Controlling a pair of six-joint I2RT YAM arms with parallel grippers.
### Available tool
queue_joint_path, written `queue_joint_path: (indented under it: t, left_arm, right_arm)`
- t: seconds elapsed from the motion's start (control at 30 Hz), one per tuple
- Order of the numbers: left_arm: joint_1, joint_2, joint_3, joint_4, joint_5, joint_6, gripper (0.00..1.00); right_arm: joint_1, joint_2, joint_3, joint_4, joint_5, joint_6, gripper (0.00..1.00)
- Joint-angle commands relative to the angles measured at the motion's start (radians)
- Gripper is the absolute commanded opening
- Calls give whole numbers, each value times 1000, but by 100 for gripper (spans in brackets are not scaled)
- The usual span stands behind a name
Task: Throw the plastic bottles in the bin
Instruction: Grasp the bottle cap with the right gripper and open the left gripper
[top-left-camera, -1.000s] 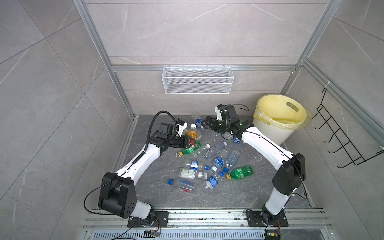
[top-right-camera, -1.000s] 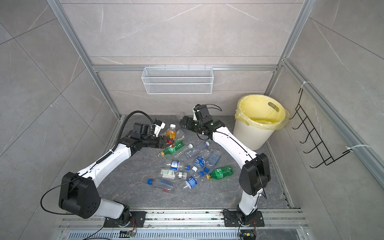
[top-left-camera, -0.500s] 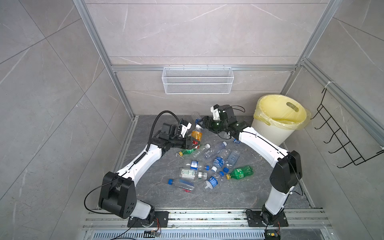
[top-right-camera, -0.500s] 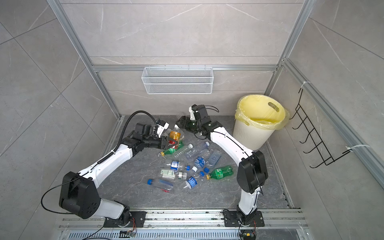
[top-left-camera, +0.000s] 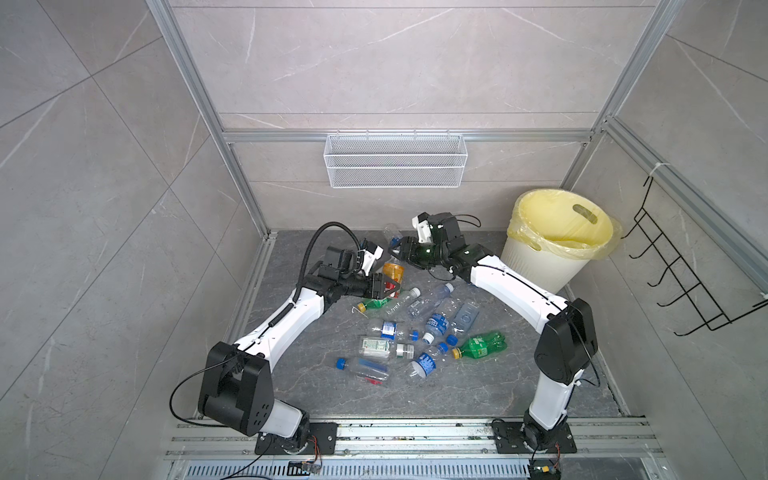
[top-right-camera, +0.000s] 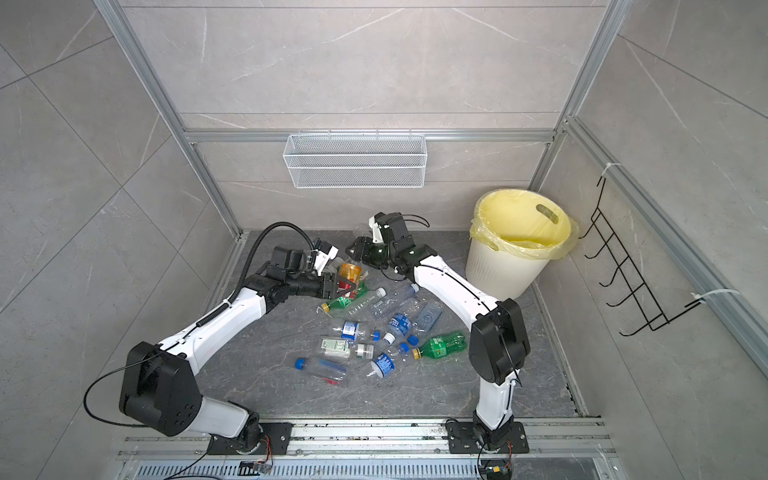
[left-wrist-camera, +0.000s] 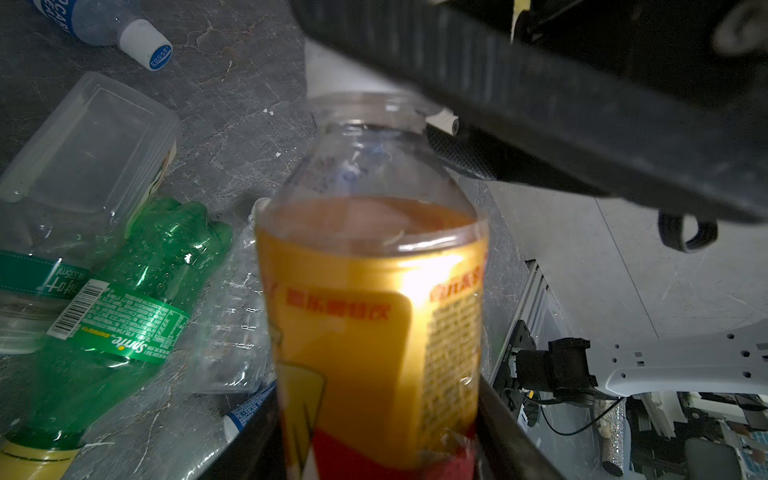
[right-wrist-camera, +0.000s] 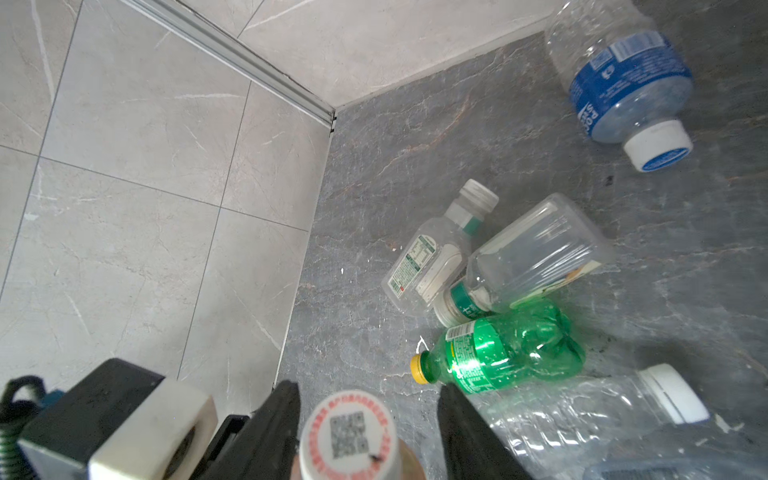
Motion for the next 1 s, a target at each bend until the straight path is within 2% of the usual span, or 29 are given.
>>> queue_joint_path:
  t: [0.0, 0.17, 0.33, 0.47, 0.67, 0.87, 0.97]
  left_arm:
    - [-3, 11, 31, 8, -15, 10, 44]
    - [-3, 14, 33, 3, -25, 9, 44]
    - [-3, 18, 34, 2, -21, 9, 44]
    - [-3, 20, 35, 2, -19, 7, 47]
    - [-3, 13, 37, -6, -35, 9, 64]
    - [-11, -14, 77, -64, -100, 38, 95]
    - [-34, -32, 118, -105, -155, 66, 100]
  right_arm:
    - [9, 14, 1, -2, -20, 1, 55]
    - [14, 23, -6, -12, -20, -4, 51]
    - [15, 19, -6, -21, 6, -14, 40]
    - [15, 17, 8, -42, 23, -27, 35]
    - [14, -3, 20, -72, 73, -53, 26]
    - [-10, -43, 59, -157, 168, -115, 23]
    - [-48, -91, 57, -185, 223, -142, 23]
